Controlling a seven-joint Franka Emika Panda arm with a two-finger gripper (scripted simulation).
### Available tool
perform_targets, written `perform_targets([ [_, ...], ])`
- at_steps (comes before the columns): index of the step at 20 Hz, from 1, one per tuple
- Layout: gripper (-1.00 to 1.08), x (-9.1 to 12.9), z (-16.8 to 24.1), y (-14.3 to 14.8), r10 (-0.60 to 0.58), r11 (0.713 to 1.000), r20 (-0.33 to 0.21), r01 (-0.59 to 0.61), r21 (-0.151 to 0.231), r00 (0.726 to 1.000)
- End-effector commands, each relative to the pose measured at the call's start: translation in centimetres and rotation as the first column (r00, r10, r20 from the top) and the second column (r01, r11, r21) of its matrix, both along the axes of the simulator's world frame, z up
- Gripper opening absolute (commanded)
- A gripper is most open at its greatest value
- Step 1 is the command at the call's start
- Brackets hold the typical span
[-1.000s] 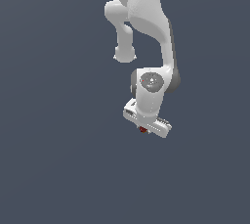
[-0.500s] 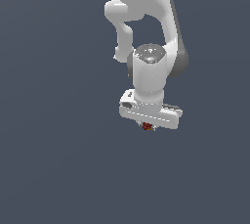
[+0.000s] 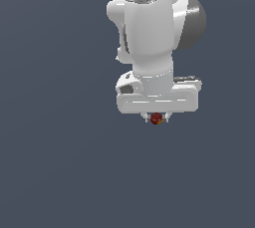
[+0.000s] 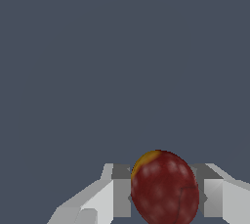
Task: Pick up the object and move it to a goal position.
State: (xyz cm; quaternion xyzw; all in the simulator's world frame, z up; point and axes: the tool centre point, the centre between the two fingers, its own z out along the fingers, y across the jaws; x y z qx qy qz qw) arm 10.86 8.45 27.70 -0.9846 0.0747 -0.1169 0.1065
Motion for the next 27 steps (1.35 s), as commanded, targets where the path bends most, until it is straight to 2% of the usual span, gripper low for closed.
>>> perform_targets([
  [1, -1.0, 0.4, 2.8, 0.0, 0.054, 0.998, 0.031, -0.054, 0.013, 0.998],
  [6, -1.0, 1.0, 8.5, -0.1, 0.157, 0.986, 0.094, -0.161, 0.037, 0.983],
  [15, -1.0, 1.3, 16.6, -0.4, 0.295, 0.949, 0.183, -0.31, 0.06, 0.938],
  [21, -1.0, 1.3, 19.5, -0.6, 0.34, 0.93, 0.214, -0.361, 0.066, 0.916],
  [27, -1.0, 1.4, 20.2, -0.7, 0.351, 0.925, 0.221, -0.374, 0.068, 0.91],
])
